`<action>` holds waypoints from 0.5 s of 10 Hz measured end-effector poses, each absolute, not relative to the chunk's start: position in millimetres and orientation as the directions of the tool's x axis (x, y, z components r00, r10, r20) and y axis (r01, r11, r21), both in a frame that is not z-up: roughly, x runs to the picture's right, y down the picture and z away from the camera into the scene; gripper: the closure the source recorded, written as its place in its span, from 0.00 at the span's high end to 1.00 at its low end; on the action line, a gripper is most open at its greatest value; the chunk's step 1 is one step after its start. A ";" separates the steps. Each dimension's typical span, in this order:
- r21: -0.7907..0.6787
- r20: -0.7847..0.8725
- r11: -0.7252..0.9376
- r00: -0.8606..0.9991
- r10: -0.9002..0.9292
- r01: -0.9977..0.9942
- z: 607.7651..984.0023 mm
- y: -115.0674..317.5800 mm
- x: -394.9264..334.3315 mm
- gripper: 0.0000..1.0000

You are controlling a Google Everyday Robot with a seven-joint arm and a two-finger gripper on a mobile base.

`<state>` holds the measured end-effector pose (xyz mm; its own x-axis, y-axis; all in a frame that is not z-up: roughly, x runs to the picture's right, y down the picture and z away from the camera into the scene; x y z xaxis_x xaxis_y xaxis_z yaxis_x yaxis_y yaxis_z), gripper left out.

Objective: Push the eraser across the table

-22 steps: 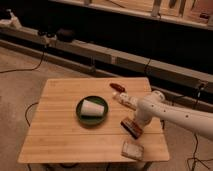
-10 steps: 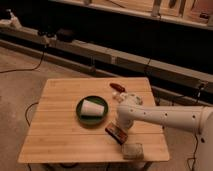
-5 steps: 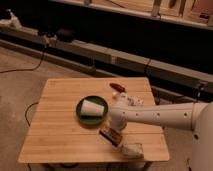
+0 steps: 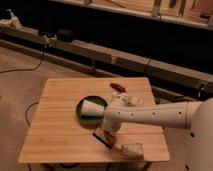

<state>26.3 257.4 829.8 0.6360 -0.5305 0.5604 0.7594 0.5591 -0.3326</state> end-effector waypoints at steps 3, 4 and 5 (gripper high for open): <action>-0.336 0.601 0.557 0.628 -0.494 0.760 827.9 263.2 18.4 0.00; -0.334 0.610 0.555 0.623 -0.489 0.762 827.4 264.1 16.9 0.00; -0.328 0.622 0.551 0.615 -0.485 0.767 825.8 266.2 13.4 0.00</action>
